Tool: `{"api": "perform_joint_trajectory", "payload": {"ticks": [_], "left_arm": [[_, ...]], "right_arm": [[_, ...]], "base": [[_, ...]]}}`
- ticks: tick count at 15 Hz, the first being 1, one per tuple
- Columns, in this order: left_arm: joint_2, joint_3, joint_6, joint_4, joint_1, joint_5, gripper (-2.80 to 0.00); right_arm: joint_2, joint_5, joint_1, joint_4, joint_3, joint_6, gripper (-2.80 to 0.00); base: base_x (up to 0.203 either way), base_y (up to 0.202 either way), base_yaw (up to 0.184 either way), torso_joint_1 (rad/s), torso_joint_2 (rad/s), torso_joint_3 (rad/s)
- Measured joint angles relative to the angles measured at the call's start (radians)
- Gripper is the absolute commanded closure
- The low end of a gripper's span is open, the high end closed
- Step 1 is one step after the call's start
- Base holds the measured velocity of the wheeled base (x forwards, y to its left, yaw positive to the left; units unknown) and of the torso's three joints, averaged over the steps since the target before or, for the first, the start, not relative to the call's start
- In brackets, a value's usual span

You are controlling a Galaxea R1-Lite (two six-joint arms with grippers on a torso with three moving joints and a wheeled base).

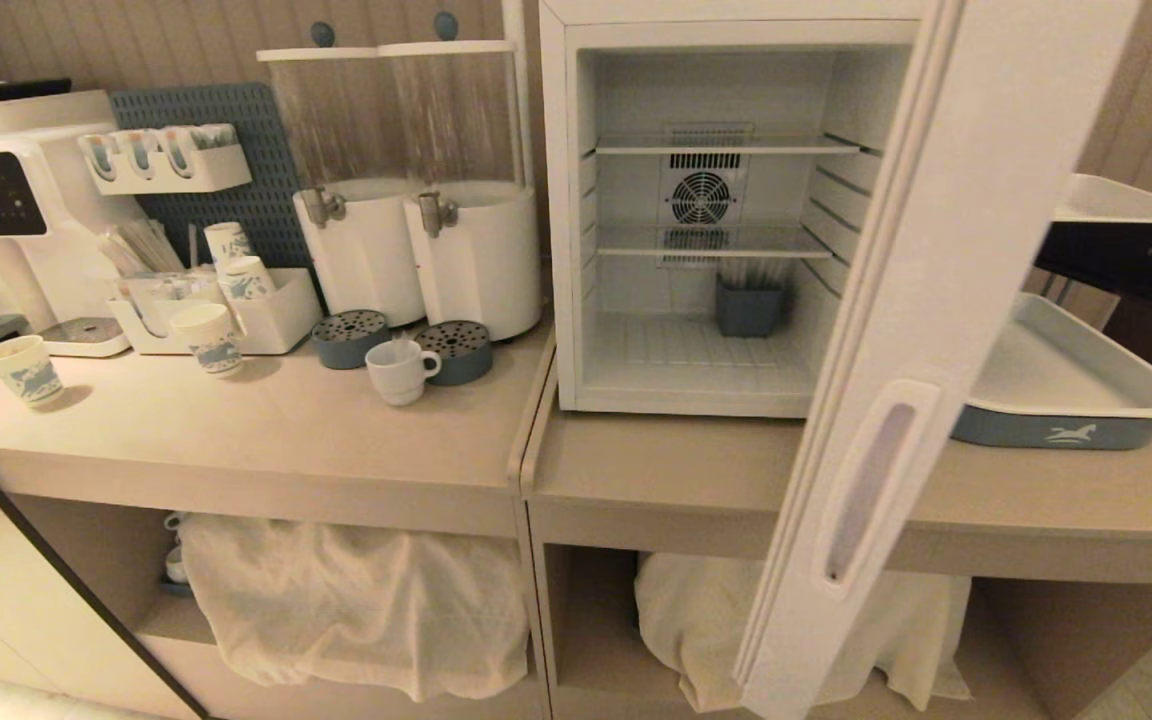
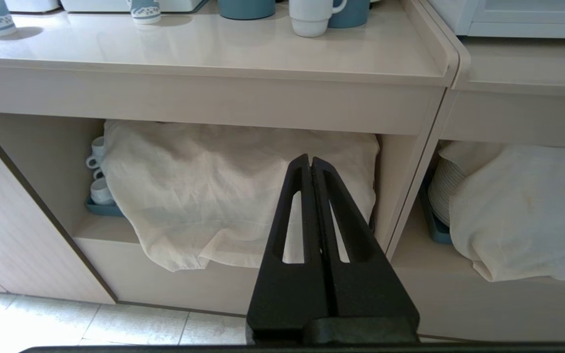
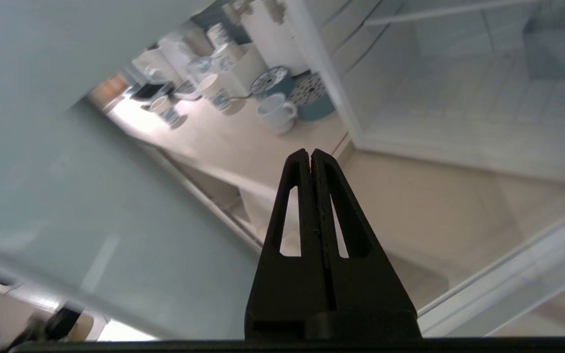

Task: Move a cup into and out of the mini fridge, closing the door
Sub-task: Close the freezer door

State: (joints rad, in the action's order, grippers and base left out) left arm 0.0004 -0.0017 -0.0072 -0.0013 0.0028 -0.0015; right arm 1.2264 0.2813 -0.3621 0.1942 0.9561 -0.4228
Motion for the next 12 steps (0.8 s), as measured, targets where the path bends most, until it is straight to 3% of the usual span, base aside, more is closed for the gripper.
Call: {"api": "perform_joint_trajectory", "payload": {"ticks": [7, 12], "left_arm": [[0.000, 0.000, 0.000, 0.000, 0.000, 0.000, 0.00], [0.000, 0.000, -0.004, 0.000, 0.000, 0.002, 0.00]], "right_arm": [[0.328, -0.059, -0.002, 0.018, 0.217, 0.010, 0.00], [0.554, -0.180, 0.006, 0.049, 0.400, 0.064, 0.00]], "base": [[0.000, 0.000, 0.000, 0.000, 0.00, 0.000], [0.000, 0.000, 0.000, 0.000, 0.00, 0.000]]}}
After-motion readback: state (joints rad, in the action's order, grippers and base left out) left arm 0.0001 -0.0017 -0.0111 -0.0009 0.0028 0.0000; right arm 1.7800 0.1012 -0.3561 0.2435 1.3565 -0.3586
